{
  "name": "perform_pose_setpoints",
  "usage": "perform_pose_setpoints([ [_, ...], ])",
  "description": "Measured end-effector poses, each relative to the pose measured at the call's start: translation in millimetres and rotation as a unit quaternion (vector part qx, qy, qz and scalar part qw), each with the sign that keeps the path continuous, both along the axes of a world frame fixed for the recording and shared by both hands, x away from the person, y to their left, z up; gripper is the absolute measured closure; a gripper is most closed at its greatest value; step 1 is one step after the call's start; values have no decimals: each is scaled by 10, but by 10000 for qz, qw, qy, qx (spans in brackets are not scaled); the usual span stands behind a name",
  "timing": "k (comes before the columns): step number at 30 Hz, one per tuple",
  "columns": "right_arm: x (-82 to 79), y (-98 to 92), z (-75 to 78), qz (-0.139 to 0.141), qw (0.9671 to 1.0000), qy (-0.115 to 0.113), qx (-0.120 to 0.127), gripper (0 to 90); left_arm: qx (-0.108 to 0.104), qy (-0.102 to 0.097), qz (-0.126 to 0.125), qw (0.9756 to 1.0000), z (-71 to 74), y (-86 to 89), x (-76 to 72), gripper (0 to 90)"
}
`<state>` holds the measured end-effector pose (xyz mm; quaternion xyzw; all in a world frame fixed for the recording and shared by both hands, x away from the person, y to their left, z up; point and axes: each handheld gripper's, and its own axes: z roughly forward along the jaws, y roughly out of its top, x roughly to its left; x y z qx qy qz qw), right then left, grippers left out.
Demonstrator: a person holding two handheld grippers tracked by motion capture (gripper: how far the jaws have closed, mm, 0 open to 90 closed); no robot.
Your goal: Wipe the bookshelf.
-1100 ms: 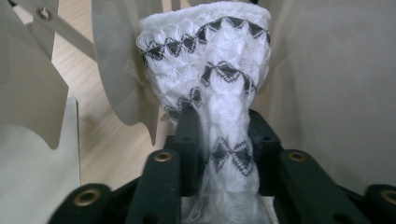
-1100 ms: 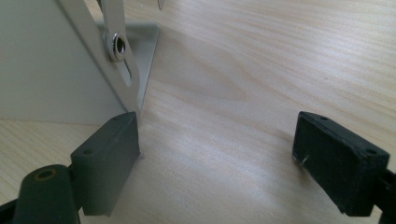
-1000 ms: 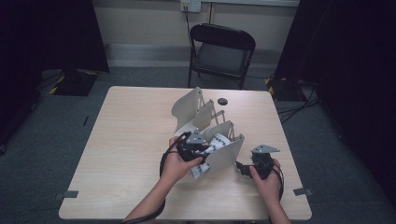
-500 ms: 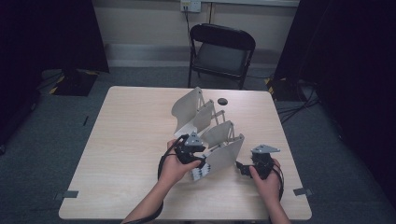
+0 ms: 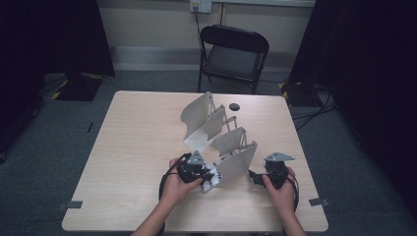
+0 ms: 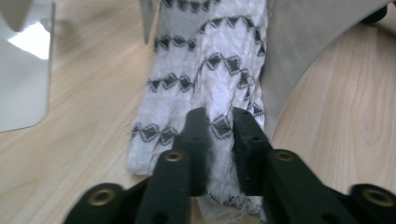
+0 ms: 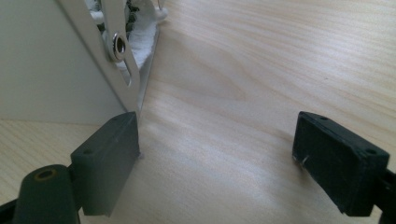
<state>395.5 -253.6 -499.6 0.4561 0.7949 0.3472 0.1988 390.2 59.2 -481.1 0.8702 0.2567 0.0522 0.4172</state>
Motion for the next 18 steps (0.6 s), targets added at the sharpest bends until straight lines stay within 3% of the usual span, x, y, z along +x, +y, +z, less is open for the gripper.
perform_pose_setpoints([
  [7, 0, 0, 0, -1, 10000, 0, -1, 140, -54, -19, -48, 10000, -29, -128, 71, 815],
  [10, 0, 0, 0, -2, 10000, 1, 0, 141, -173, 35, 25, 9998, -43, -200, 137, 814],
  [18, 0, 0, 0, -2, 10000, 0, -1, 141, -221, -24, 135, 9997, -77, -265, 176, 808],
])
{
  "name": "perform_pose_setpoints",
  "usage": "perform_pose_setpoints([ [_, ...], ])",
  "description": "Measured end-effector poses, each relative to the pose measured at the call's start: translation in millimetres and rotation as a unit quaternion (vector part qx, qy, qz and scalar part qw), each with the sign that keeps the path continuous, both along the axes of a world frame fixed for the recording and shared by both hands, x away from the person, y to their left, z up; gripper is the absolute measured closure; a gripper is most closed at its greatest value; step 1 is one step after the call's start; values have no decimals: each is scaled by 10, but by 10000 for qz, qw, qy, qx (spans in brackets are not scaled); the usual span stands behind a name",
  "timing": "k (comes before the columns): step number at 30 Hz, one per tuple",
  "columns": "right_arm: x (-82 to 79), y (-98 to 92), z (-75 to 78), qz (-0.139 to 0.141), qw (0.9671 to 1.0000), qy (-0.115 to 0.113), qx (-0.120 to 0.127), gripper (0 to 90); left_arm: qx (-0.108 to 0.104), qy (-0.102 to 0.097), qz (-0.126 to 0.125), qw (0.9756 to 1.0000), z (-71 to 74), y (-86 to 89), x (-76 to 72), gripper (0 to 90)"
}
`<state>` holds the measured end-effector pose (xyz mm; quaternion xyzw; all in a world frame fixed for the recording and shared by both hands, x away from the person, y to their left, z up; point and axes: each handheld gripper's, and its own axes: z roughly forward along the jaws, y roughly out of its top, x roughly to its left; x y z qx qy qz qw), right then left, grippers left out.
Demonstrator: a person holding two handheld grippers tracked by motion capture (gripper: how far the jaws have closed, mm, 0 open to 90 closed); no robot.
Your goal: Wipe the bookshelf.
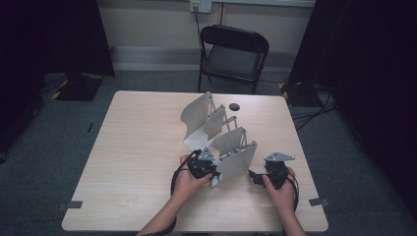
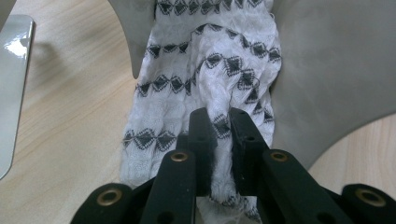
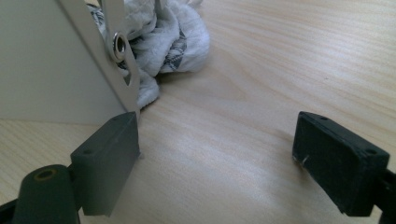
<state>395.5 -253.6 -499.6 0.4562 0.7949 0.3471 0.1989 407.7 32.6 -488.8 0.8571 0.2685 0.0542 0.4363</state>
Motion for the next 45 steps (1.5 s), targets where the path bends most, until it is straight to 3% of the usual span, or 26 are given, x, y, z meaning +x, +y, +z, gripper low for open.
perform_pose_setpoints([
  [7, 0, 0, 0, 1, 10000, -1, -1, 140, 78, 42, -69, 9999, 3, 12, -19, 813],
  [17, 0, 0, 0, 1, 10000, -1, -1, 141, 143, 72, -209, 9997, 14, 183, -169, 813],
  [26, 0, 0, 0, 2, 10000, -1, -1, 141, 146, 220, -243, 9994, 20, 333, -279, 823],
  [35, 0, 0, 0, 2, 10000, -1, -1, 141, 180, 200, -234, 9994, 35, 246, -216, 823],
  [45, 0, 0, 0, 1, 10000, -1, -1, 141, 148, 129, -177, 9997, 22, -12, -62, 818],
])
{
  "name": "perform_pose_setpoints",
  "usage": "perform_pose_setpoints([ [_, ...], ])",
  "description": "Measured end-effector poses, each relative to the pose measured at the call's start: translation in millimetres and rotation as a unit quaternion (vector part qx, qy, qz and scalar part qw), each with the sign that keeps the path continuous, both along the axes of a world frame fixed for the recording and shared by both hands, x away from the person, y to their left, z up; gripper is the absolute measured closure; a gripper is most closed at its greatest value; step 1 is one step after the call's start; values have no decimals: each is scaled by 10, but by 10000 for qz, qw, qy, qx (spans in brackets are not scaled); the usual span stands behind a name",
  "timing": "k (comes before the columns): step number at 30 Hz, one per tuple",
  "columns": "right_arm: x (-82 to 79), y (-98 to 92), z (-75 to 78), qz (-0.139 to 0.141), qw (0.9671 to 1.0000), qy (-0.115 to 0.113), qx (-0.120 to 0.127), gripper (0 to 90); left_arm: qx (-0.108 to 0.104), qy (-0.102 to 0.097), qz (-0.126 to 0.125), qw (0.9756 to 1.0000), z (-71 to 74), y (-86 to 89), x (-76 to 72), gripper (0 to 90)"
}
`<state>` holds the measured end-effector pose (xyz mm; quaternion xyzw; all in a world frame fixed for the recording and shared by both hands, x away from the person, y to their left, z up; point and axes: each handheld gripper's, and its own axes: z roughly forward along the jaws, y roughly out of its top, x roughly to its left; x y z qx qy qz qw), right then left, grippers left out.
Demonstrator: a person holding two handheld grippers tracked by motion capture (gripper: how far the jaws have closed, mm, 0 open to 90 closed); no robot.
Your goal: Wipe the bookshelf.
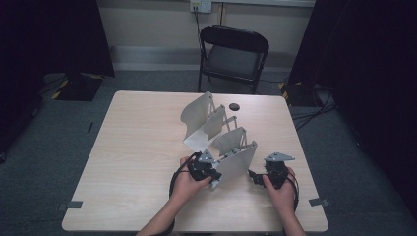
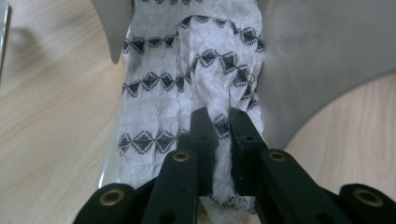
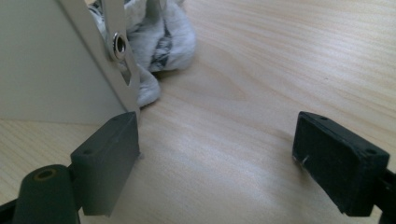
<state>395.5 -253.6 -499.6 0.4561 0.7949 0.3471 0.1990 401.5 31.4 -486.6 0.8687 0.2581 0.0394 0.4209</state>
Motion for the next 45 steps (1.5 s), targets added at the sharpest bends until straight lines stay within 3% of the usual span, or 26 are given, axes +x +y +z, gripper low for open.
perform_pose_setpoints([
  [12, 0, 0, 0, 0, 10000, -2, -1, 141, 37, 46, -13, 10000, -11, -73, 52, 820],
  [21, 0, 0, 0, 1, 10000, -2, 0, 140, -42, 174, -70, 9998, -7, 133, -93, 821],
  [25, 0, 0, 0, 4, 10000, -2, -5, 140, 21, 230, -132, 9996, 4, 246, -152, 821],
  [29, 0, 0, 0, 0, 10000, -2, -4, 140, -25, 252, -91, 9996, -1, 273, -168, 821],
  [40, 0, 0, 0, 1, 10000, 0, -2, 140, -61, 104, 32, 9999, -7, 4, -26, 797],
  [45, 0, 0, 0, 1, 10000, -1, -1, 140, -73, 108, 25, 9999, -20, 5, -38, 798],
])
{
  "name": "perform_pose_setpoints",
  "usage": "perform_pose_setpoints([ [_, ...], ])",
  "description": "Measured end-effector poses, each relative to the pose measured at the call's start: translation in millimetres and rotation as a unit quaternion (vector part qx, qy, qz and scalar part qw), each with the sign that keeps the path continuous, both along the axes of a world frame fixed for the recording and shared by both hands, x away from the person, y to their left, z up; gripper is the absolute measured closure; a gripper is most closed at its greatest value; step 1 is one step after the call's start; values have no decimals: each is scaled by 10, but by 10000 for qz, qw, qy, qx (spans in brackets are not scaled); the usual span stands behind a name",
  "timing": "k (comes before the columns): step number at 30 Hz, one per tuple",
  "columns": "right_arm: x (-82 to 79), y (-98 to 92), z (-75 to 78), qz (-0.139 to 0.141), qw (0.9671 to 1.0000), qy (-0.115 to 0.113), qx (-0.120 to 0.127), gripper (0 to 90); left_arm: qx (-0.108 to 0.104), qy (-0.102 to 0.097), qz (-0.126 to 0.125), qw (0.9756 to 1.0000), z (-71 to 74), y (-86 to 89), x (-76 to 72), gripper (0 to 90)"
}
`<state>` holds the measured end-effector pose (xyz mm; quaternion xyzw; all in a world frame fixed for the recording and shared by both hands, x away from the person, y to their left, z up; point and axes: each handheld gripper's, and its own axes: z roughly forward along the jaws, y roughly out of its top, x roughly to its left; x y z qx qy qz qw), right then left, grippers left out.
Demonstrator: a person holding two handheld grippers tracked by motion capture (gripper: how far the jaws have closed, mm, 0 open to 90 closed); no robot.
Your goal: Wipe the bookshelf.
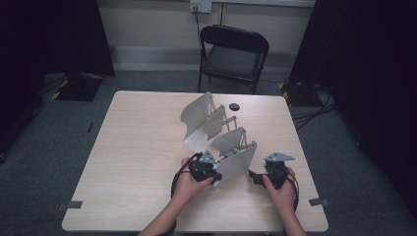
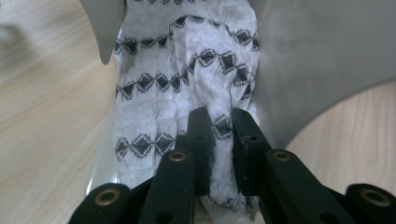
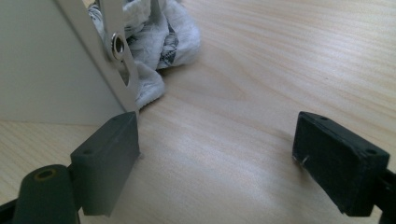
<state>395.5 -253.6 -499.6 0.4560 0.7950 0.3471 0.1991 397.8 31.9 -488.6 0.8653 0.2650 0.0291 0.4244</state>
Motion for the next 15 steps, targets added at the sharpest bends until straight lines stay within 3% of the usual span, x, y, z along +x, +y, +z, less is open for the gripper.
perform_pose_setpoints([
  [9, 0, 0, 0, -1, 10000, -1, -2, 140, 58, 86, 17, 9999, 39, 269, -139, 807],
  [11, 0, 0, 0, -1, 10000, -1, -2, 140, -10, -5, 122, 9999, 79, 300, -124, 759],
  [13, 0, 0, 0, -1, 10000, 0, -2, 140, -96, -69, 243, 9996, 100, 304, -113, 658],
  [14, 0, 0, 0, -2, 10000, 0, -2, 140, -163, -205, 373, 9990, 136, 306, -77, 594],
  [15, 0, 0, 0, 4, 10000, 0, -3, 140, -157, -228, 409, 9988, 146, 290, -52, 581],
])
